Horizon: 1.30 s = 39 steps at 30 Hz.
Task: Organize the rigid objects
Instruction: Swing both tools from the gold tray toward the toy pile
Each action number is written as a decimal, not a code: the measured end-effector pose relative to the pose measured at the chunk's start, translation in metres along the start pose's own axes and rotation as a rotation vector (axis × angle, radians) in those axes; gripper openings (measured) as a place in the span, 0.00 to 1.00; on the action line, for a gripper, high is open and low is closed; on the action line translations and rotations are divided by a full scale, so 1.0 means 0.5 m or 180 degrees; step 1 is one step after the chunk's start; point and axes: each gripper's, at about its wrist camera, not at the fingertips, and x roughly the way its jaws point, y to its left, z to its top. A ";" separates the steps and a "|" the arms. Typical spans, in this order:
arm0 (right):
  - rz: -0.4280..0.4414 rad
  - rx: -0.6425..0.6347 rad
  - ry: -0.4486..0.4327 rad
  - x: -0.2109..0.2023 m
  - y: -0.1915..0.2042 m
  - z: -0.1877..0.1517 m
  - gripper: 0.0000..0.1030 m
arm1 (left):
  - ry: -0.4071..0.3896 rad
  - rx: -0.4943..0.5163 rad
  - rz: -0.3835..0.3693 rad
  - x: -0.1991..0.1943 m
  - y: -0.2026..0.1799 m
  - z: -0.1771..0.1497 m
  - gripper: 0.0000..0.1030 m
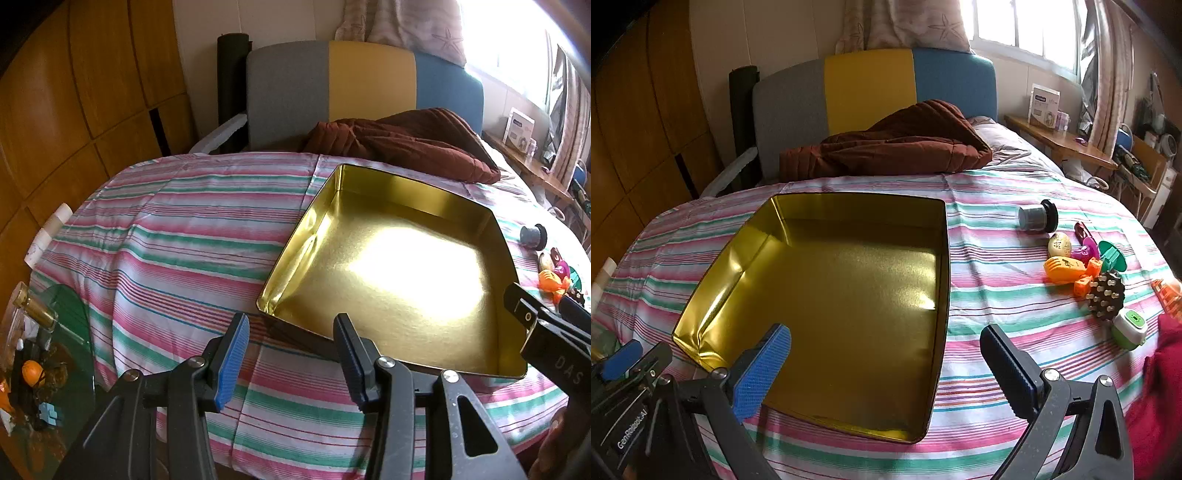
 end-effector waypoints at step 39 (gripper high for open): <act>-0.0598 0.0778 -0.0076 -0.037 -0.396 0.024 1.00 | 0.0406 0.0271 -0.1230 -0.024 -0.146 -0.056 0.47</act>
